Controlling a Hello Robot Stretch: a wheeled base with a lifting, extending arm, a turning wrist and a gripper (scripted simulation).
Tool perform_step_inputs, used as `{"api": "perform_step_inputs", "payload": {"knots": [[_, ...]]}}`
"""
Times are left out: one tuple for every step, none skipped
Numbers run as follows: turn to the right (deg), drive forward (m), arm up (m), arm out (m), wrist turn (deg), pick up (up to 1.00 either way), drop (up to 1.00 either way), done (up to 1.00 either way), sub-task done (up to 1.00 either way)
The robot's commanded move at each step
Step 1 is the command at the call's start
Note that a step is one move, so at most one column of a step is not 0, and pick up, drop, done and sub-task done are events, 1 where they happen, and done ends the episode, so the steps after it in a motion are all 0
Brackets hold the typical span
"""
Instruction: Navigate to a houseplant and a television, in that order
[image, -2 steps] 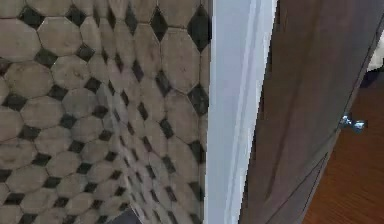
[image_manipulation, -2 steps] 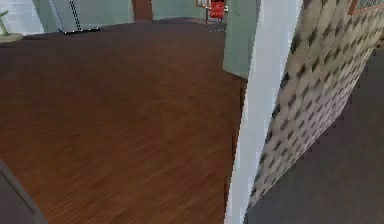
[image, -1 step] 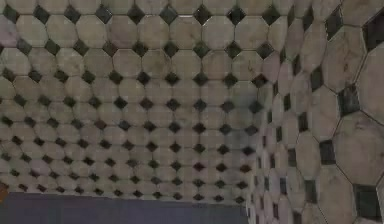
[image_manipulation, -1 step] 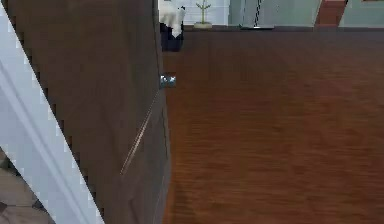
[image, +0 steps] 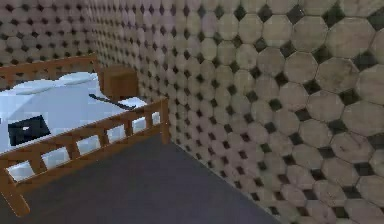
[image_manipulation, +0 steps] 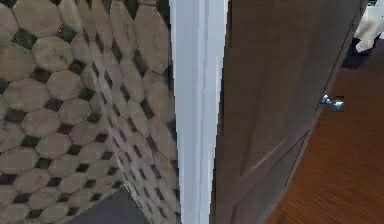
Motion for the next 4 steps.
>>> {"api": "perform_step_inputs", "payload": {"knots": [[-39.0, 0.00, 0.00, 0.00, 0.0, 0.00, 0.00, 0.00, 0.00], [0.0, 0.20, 0.00, 0.00, 0.0, 0.00, 0.00, 0.00, 0.00], [-45.0, 0.00, 0.00, 0.00, 0.0, 0.00, 0.00, 0.00, 0.00], [-36.0, 0.00, 0.00, 0.00, 0.0, 0.00, 0.00, 0.00, 0.00]]}}
